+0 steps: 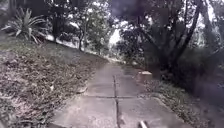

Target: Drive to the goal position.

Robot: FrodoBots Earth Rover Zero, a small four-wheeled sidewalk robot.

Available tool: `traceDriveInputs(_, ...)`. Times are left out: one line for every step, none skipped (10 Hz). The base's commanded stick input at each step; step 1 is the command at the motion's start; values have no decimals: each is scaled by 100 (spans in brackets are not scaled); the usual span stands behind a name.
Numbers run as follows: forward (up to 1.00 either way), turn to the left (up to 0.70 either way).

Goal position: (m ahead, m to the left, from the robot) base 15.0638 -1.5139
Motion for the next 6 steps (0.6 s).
traceDriveInputs(70, 0)
traceDriveInputs(70, 0)
traceDriveInputs(70, 0)
traceDriveInputs(70, 0)
traceDriveInputs(70, 0)
traceDriveInputs(70, 0)
